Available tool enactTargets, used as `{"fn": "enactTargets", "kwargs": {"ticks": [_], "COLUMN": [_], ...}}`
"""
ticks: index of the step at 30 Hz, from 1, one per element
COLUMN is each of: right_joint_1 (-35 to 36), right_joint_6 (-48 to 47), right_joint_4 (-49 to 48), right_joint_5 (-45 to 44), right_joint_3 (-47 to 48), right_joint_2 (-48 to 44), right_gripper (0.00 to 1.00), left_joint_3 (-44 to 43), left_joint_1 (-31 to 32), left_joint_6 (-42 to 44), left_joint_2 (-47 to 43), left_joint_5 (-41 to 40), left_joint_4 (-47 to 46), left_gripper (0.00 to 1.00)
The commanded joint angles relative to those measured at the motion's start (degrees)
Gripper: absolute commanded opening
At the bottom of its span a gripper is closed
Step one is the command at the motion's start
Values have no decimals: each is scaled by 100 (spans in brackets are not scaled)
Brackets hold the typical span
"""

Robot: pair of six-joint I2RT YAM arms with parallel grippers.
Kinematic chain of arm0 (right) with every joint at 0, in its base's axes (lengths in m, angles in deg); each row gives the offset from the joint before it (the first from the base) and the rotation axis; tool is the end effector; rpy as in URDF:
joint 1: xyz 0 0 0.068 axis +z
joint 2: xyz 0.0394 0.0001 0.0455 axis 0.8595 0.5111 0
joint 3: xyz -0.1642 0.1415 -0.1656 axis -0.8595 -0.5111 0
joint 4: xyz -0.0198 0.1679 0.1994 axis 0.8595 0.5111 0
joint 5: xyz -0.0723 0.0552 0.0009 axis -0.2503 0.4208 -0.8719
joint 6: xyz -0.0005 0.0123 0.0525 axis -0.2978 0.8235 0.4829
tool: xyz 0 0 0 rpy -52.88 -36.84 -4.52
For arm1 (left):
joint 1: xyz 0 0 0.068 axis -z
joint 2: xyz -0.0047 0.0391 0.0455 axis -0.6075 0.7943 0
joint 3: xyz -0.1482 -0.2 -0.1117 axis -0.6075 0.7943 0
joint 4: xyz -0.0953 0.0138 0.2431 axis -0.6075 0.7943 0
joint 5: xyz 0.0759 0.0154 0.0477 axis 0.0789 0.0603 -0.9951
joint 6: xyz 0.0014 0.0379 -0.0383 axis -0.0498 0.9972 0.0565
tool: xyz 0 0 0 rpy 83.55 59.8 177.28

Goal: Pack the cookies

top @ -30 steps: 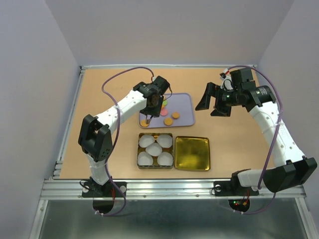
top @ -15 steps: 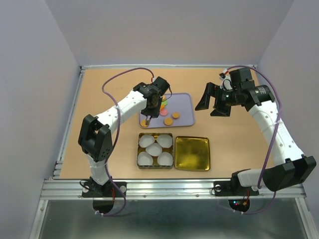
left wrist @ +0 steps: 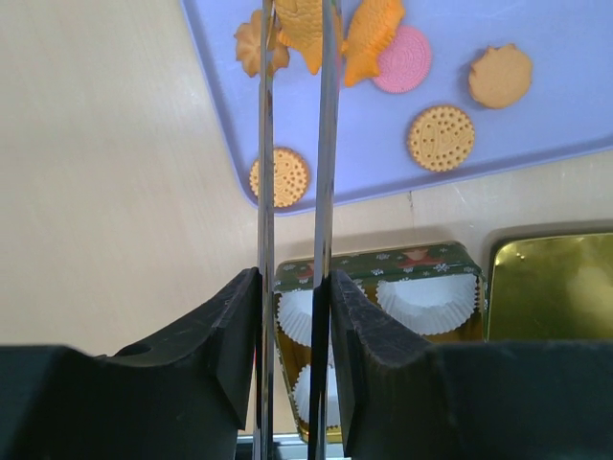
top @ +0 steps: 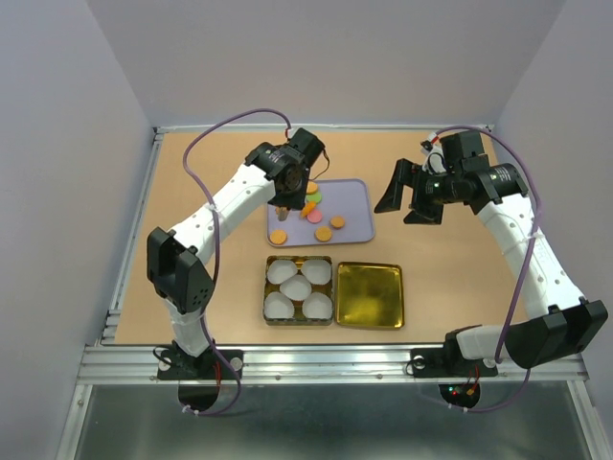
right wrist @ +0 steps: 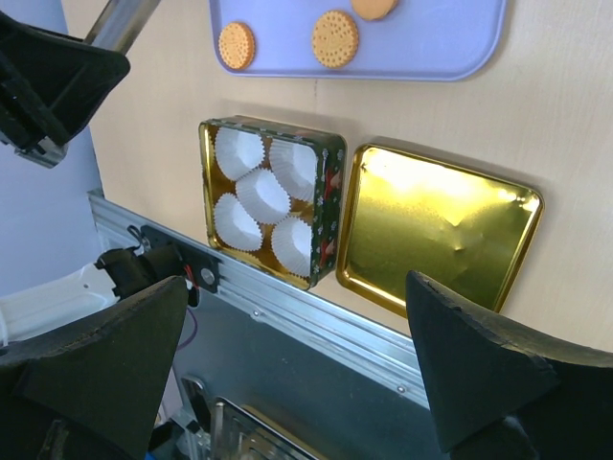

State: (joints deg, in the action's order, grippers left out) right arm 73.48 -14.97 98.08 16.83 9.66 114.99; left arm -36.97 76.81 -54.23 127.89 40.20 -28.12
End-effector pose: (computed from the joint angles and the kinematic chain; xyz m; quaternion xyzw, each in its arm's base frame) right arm 0.2425 0.0777 0.3817 0.0266 0.9252 0.3105 0.2166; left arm 0.3010 -0.2351 0.3433 0.1276 0.9429 -0.0281 0.3065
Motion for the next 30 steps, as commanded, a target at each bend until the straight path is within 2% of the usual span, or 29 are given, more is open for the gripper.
{"fn": "enactTargets", "kwargs": {"ticks": [1,13,18,22,27,30], "right_joint_1": [72,371,503,573,670,688], "right_joint_6": [-51,-7,-42,-77,-112,-104], "right_joint_4": [-21,-21,5,58,128,154], "right_joint_5": [48,48,-22,-145,-268,-277], "right_joint_3": [187,81,99,55,-147,-217], "right_joint_2": [-152,-222,-310,-442,-661,-758], "right_gripper": [100,100,100,100,100,100], "left_joint_3": [-208,1276,1664,1989,2341,2508], "left_joint_1": [24,490,867,1368,2307,2590], "left_joint_6": [-178,-978,-1136,-1268,-1767,-2076], "left_joint_2": [-548,-2007,-2595,-2904,-3123,-3168], "left_joint_5": [-176,113,290,316,228,132], "left_joint_4": [399,-84,-304,-270,-94,3], "left_gripper": [36,37,36,36,37,37]}}
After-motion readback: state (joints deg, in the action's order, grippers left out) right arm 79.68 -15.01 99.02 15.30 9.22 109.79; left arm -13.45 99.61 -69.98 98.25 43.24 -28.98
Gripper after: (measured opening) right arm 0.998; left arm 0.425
